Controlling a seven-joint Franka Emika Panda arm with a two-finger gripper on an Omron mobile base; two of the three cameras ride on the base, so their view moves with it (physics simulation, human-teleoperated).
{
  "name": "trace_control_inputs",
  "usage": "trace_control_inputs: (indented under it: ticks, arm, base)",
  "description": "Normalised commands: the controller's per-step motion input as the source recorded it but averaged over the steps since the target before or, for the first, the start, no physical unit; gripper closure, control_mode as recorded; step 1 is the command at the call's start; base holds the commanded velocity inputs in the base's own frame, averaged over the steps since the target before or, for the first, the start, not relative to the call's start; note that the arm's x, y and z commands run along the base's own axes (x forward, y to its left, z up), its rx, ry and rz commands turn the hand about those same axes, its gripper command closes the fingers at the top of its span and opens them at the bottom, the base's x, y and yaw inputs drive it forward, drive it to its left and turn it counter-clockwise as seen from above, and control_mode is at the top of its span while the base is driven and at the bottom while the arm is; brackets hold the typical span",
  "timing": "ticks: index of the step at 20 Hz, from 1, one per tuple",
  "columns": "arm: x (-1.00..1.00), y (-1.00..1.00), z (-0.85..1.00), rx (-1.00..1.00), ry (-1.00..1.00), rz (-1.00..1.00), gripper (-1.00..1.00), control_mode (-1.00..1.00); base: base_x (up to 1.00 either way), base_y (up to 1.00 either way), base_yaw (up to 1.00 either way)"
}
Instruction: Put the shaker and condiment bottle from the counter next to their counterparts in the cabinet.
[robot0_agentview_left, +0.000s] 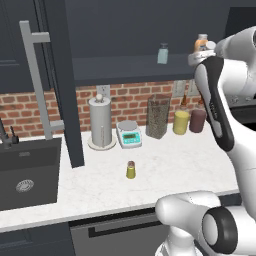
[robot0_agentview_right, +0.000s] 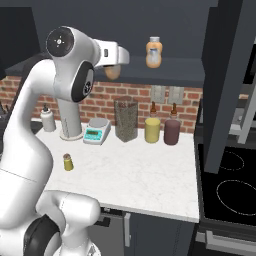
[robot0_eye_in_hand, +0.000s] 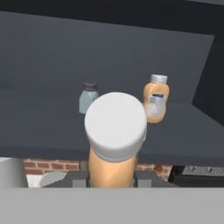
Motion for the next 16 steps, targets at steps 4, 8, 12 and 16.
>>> trace_control_inputs:
  ticks: [4,8,12,16]
  arm:
    - [0.21,-0.03,0.00,0.00,0.00,0.01,1.00,-1.00]
    - [0.34,-0.09,0.00,0.00,0.00,0.02,1.00,-1.00]
    - [0.42,-0.14,-0.03,0.00,0.00,0.02,1.00,-1.00]
    - [0.42,-0.17,-0.05,0.00,0.00,0.01,1.00,-1.00]
  base:
    - [0.00,0.00,0.00]
    - [0.00,0.00,0.00]
    - [0.00,0.00,0.00]
    - [0.00,0.00,0.00]
